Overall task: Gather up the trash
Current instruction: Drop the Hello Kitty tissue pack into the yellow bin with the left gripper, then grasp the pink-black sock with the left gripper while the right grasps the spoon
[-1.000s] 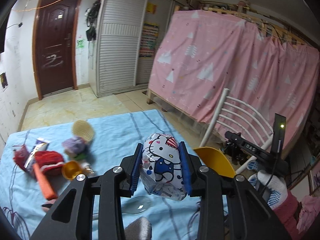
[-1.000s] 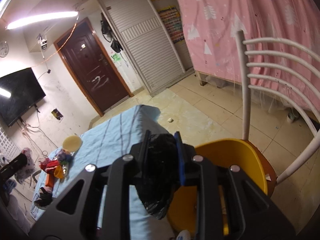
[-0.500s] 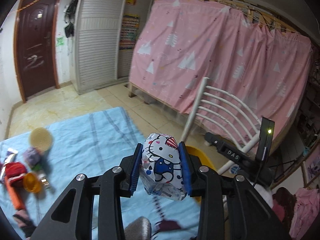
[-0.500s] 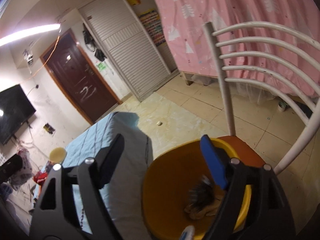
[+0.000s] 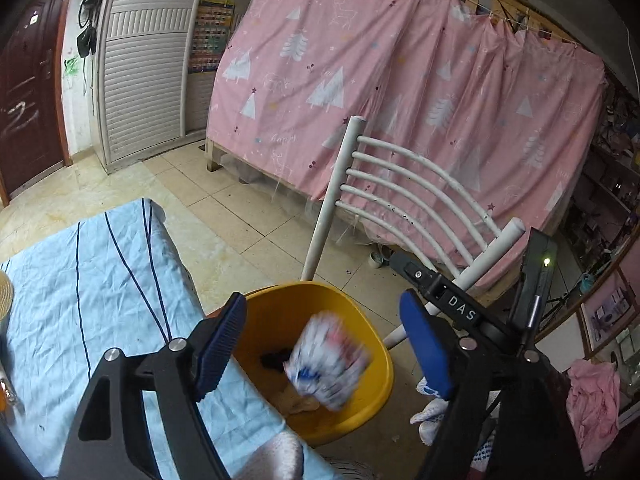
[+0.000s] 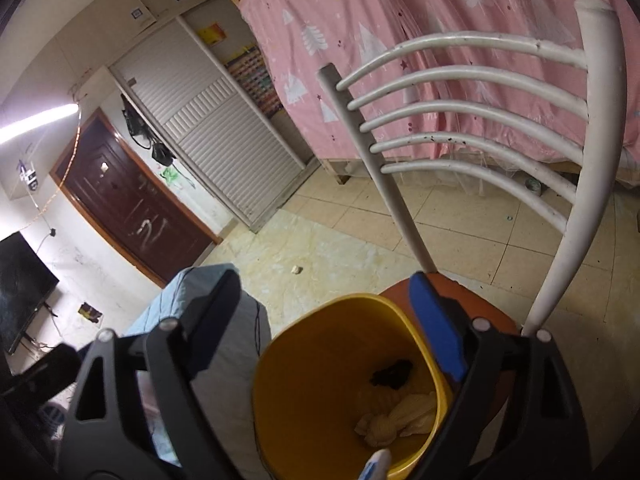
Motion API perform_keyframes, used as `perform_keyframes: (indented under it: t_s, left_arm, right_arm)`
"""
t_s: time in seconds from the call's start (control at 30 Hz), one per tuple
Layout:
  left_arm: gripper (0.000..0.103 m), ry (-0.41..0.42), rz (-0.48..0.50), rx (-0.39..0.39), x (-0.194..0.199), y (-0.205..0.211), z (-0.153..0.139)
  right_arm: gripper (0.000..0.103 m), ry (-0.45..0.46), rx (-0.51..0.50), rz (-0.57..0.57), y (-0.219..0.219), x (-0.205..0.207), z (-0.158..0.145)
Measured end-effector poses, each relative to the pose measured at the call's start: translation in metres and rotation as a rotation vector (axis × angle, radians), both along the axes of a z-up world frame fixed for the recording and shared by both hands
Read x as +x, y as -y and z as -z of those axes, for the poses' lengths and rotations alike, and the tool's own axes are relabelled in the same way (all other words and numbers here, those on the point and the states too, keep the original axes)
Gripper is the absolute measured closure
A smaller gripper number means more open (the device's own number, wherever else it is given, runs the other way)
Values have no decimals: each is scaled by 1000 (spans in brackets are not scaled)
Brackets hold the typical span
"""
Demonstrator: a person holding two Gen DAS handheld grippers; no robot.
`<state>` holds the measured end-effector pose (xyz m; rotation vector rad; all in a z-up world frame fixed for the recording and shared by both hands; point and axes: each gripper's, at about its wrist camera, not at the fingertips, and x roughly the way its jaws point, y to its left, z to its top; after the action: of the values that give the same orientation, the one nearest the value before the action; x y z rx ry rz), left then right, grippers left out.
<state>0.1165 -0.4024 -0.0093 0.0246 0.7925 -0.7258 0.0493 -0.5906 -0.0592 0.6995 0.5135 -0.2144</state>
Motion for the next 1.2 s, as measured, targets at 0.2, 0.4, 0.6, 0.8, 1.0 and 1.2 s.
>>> perform_keyframes:
  t_s: [0.2, 0.4, 0.6, 0.8, 1.0, 1.2]
  left_arm:
    - [33, 15, -35, -2, -6, -20, -7]
    - [29, 21, -69, 1, -17, -46, -16]
    - [24, 45, -125, 16, -30, -80, -27]
    - [20, 63, -190, 46, -46, -117, -33]
    - [19, 125, -344, 133, -66, -174, -37]
    - [18, 110, -508, 182, -77, -237, -34]
  right_arm:
    - [19, 4, 1, -26, -8, 2, -2]
    - [16, 20, -24, -85, -28, 7, -9]
    - [11, 44, -59, -158, -54, 8, -17]
    - [6, 63, -97, -253, -88, 11, -24]
    - [6, 79, -119, -395, -128, 12, -25]
    - [6, 83, -145, -517, -167, 12, -26]
